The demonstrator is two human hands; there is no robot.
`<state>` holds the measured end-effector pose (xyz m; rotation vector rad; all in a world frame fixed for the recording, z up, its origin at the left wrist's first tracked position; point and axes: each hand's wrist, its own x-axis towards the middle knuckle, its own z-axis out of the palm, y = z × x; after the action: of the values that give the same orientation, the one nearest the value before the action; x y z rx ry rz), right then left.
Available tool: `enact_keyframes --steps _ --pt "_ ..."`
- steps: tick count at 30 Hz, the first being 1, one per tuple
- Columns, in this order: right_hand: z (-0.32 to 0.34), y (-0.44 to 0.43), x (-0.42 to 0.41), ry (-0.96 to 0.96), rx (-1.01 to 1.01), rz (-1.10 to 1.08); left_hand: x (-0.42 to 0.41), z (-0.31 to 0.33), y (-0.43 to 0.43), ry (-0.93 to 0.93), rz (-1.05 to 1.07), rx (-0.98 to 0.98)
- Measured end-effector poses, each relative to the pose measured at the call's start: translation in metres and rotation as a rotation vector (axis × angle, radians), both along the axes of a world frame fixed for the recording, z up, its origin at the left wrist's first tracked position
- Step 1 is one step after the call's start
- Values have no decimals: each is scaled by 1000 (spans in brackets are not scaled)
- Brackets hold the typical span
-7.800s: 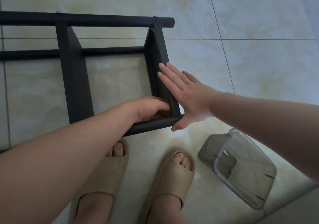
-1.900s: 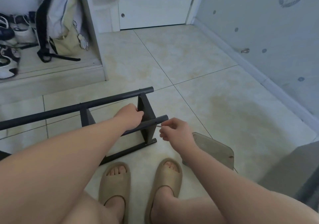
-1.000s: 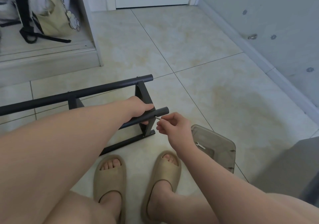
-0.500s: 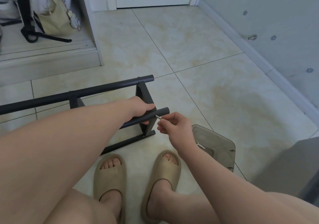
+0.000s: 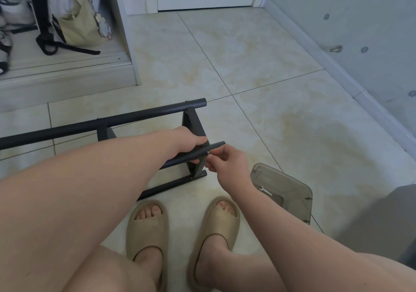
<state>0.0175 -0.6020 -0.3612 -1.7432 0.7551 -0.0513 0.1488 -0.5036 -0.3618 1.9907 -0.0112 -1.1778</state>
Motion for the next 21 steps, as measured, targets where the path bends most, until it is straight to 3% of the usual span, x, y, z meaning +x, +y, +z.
enact_keyframes --steps 10,17,21 --pt "-2 2 10 27 9 -31 -1 3 0 5 -1 5" --pt "-4 5 7 58 -214 40 -2 5 1 4 -17 16" --pt "-6 7 11 66 -78 -44 -2 4 1 -21 -25 14"
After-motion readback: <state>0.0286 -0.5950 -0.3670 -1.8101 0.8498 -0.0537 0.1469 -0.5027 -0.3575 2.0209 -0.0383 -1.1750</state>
